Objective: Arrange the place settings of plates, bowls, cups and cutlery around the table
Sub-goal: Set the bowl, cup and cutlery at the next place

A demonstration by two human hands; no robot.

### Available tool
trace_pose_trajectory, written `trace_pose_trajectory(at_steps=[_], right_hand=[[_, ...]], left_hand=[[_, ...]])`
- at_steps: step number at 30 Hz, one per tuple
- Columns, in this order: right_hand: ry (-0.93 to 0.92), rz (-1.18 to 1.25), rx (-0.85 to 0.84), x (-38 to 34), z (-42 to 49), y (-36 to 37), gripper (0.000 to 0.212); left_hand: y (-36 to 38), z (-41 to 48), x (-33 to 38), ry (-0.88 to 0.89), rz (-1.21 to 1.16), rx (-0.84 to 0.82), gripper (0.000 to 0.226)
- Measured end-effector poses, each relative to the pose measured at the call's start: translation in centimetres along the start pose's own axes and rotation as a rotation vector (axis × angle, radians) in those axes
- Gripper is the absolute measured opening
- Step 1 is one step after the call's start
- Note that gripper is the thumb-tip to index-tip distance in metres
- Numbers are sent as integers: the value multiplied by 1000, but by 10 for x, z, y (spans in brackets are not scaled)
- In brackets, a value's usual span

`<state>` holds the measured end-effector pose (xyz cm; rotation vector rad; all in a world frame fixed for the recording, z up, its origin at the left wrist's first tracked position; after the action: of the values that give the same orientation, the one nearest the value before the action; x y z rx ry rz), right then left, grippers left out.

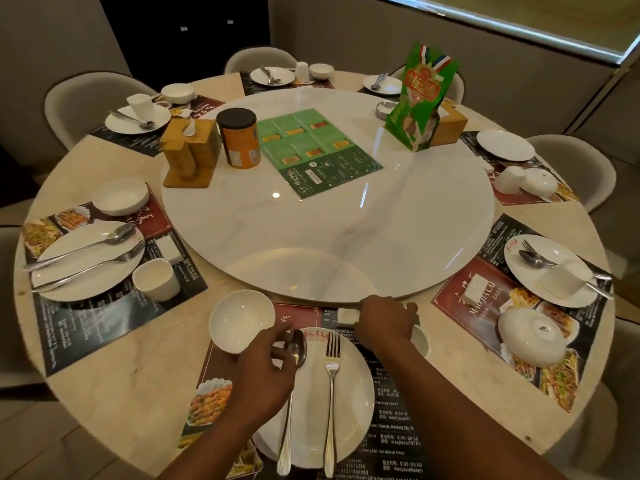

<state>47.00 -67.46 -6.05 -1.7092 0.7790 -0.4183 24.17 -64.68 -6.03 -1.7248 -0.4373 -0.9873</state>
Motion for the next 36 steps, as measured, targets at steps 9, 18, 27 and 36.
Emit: trace_pose_trajectory(at_steps=[9,18,27,36], right_hand=[[-17,5,-5,-1,1,2,37],[-74,47,82,7,-10,-12,35],[74,848,118,108,-62,-24,84],[52,954,167,97,-75,23,74]], left_hand=[[-1,1,-7,-14,-46,-16,56],[-1,0,-4,-15,-60,-28,60],[-5,-5,-7,-6,-63,8,60],[1,-19,-3,18,-12,72,53]])
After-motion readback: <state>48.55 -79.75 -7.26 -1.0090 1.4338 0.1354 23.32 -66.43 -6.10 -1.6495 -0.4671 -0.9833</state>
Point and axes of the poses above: each hand's wrist, its own z-axis towards the middle knuckle, its own y-axis out of the palm, x = y × z, the point moved 3 cm from there along z, towards the middle knuckle, and after that the axes turned 9 degrees about z, right-handed, at the moved point
